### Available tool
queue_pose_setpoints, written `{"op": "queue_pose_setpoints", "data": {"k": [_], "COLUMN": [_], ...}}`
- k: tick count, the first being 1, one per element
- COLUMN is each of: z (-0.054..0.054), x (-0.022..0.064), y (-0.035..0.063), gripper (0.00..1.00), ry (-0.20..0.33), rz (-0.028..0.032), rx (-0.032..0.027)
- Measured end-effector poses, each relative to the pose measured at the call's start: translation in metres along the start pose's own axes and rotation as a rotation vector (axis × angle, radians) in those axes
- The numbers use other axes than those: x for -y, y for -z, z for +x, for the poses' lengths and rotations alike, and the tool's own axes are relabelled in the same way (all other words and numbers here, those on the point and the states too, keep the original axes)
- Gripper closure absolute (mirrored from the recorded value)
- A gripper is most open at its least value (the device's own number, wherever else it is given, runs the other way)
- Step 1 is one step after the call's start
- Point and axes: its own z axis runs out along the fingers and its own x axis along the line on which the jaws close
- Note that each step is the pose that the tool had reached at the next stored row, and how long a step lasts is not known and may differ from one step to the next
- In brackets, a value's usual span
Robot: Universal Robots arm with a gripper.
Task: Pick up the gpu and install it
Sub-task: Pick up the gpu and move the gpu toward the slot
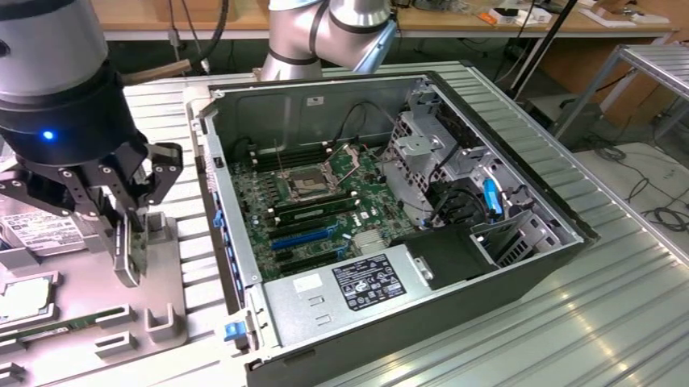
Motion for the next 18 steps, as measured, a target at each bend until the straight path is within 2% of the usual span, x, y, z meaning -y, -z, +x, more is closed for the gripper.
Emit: {"op": "queue_pose_setpoints", "data": {"k": [2, 4, 10, 14, 18], "z": [0.0, 0.0, -0.001, -0.001, -0.001], "x": [-0.0003, -0.0009, -0.0016, -0.0023, -0.0026], "y": [0.008, 0.0217, 0.0399, 0.0582, 0.0656], "gripper": [0.73, 0.73, 0.73, 0.73, 0.73], "ry": [0.0, 0.0, 0.0, 0.0, 0.0], "rz": [0.0, 0.0, 0.0, -0.0001, -0.0001], "rx": [0.0, 0.0, 0.0, 0.0001, 0.0001]}}
